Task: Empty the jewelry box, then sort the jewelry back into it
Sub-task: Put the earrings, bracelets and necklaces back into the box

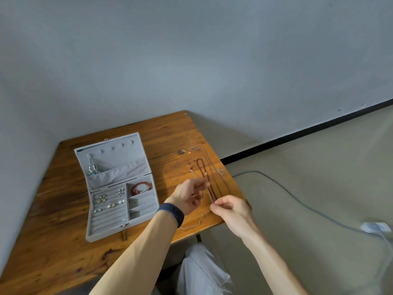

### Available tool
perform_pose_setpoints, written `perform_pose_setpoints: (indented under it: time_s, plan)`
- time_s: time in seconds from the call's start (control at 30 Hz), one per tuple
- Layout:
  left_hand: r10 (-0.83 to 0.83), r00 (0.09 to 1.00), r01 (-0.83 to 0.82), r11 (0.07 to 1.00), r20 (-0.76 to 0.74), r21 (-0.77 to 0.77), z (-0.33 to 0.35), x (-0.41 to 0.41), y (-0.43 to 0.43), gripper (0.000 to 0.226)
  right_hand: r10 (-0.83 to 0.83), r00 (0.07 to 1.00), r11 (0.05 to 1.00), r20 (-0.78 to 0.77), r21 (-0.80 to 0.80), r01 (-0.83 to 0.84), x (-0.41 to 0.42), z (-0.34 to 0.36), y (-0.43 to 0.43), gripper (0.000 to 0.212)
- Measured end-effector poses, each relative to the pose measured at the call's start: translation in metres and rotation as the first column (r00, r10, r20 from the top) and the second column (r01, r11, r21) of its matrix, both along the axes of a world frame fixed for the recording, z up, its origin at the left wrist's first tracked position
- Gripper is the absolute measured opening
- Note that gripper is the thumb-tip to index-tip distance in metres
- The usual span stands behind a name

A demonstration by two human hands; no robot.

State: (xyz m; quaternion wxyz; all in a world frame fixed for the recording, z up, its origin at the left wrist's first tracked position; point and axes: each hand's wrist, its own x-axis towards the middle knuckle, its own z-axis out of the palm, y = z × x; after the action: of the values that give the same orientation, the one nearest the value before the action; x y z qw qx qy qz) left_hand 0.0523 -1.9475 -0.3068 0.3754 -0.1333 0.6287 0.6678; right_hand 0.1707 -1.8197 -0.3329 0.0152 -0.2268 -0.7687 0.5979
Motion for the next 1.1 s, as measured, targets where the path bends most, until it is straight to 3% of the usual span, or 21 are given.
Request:
perform_pose_setpoints:
  time_s: [0.33, 0.57, 0.83, 1.1]
  plan:
    - [0.181, 0.978, -0.174, 0.982, -0.102, 0.067, 0.028, -0.047, -0.057, 0.024, 0.020, 0.999, 0.997, -0.031, -0.078, -0.023, 0.047, -0.007, -0.013, 0.009]
    - [0.271, 0.944, -0.267, 0.963, -0.189, 0.047, 0.036, -0.040, -0.120, 0.014, 0.127, 0.990, 0.991, -0.056, -0.040, -0.130, 0.032, -0.002, -0.045, 0.009]
    - [0.402, 0.811, -0.434, 0.901, -0.424, 0.024, 0.066, -0.034, -0.204, 0.023, 0.279, 0.959, 0.952, -0.055, 0.149, -0.269, -0.013, 0.007, -0.092, 0.010]
    - [0.449, 0.609, -0.533, 0.842, -0.654, 0.082, 0.139, -0.065, -0.253, 0.026, 0.424, 0.891, 0.844, -0.161, 0.426, -0.325, -0.133, 0.050, -0.154, 0.006]
